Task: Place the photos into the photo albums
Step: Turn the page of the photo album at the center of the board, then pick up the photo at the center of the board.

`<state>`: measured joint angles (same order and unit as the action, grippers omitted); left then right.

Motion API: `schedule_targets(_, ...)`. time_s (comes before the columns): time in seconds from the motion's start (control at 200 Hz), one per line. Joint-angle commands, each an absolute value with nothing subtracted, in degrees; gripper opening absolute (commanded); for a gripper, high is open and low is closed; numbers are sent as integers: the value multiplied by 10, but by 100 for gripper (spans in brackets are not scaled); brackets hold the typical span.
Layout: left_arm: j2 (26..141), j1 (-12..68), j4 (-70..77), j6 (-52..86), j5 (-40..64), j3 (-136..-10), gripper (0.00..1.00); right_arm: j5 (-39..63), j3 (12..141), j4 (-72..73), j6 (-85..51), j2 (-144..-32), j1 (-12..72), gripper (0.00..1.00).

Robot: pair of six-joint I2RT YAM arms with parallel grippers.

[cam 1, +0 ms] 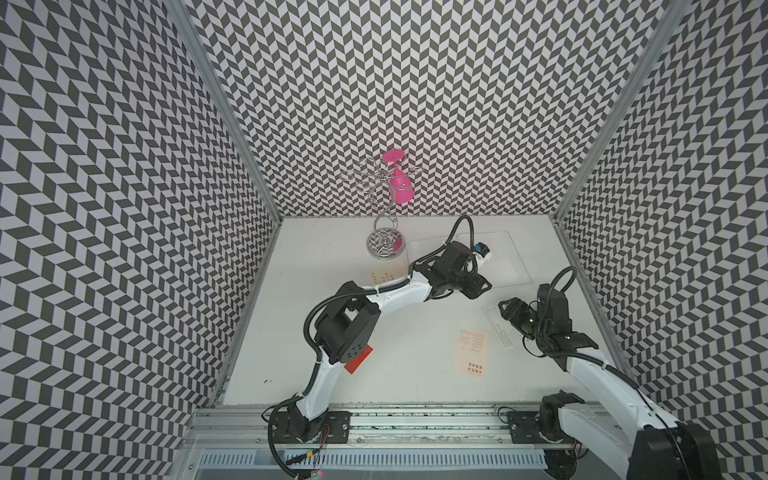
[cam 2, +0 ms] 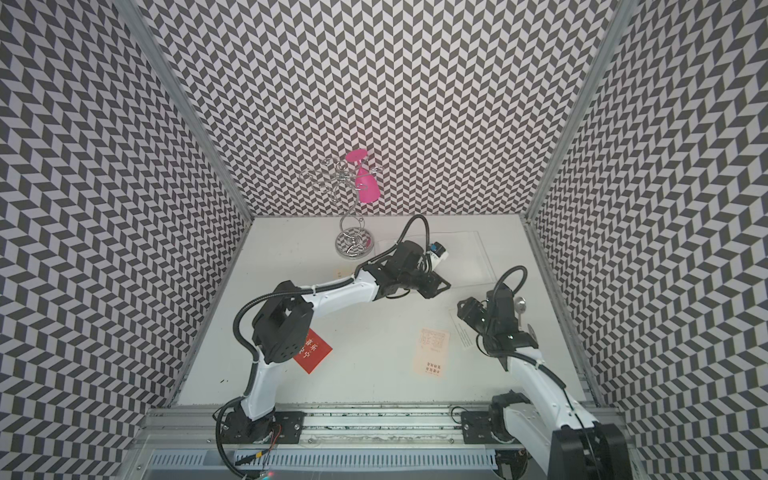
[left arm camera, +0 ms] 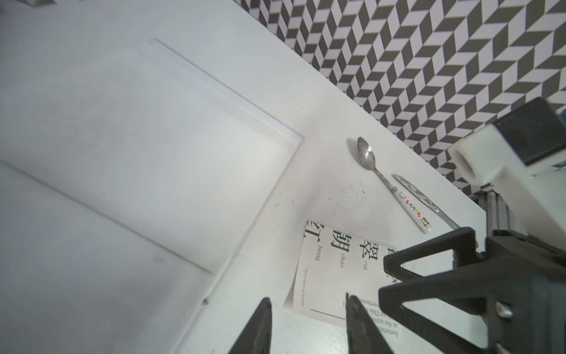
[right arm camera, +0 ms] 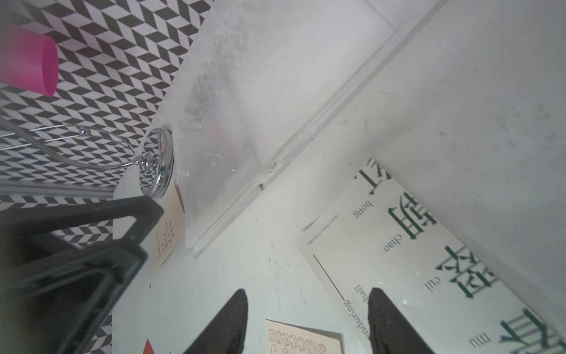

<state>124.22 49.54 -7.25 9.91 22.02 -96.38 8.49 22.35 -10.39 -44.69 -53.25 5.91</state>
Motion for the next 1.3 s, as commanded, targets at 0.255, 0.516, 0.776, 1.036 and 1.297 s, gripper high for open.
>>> schedule_targets(0.255, 1353, 541, -78, 122, 273, -1040, 39, 46, 178, -138, -513, -501, 40, 60)
schedule_targets(0.516, 1404, 540, -121, 141, 271, -1061, 39, 49, 151, -161, -522, -470, 16, 60)
schedule_targets(0.776, 1414, 537, -138, 173, 269, -1058, 39, 80, 132, -142, -529, -459, -10, 60)
schedule_targets(1.036, 1416, 536, -134, 214, 282, -1047, 38, 123, 91, -75, -540, -492, -16, 58)
schedule_targets(1.297, 1412, 538, -118, 245, 308, -1026, 38, 161, 97, -30, -530, -507, -15, 36)
